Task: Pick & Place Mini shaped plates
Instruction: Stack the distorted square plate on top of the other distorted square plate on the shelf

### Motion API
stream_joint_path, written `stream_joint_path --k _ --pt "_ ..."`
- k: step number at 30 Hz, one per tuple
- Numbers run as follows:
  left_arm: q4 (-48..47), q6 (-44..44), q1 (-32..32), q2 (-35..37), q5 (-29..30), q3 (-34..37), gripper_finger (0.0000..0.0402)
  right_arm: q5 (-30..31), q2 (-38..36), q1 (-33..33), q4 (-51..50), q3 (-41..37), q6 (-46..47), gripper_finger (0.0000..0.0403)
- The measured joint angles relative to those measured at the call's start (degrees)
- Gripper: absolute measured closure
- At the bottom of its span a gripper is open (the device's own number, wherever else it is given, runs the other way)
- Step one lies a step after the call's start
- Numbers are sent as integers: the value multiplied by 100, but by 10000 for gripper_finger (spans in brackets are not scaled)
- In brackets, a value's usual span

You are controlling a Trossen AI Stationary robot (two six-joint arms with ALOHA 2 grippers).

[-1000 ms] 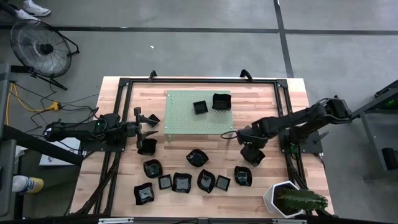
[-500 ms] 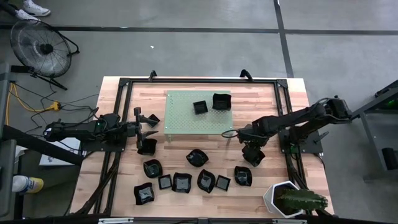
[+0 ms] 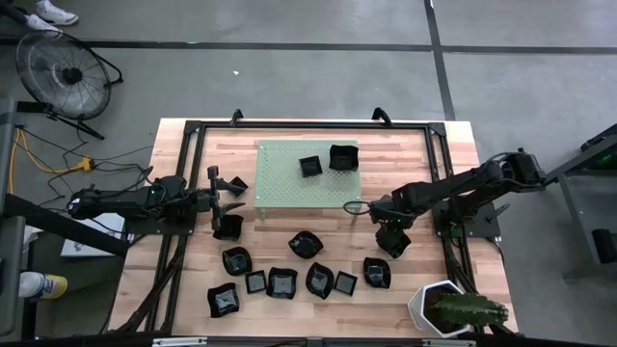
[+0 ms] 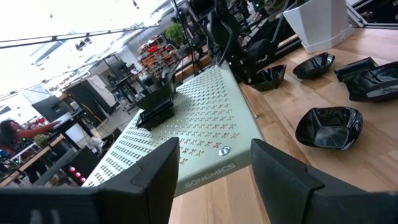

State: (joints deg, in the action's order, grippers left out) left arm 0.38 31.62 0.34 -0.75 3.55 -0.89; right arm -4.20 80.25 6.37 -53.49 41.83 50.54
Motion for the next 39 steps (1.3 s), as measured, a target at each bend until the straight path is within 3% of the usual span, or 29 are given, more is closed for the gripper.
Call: stream_joint_path --k 6,20,39 --pt "0 -2 1 -1 -2 0 208 80 0 1 -4 -1 -2 293" --pt "0 -2 0 -2 -2 0 208 -20 2 0 -2 2 -92 396" --pt "0 0 1 -1 -4 -1 208 -28 -384 2 -572 450 -328 402"
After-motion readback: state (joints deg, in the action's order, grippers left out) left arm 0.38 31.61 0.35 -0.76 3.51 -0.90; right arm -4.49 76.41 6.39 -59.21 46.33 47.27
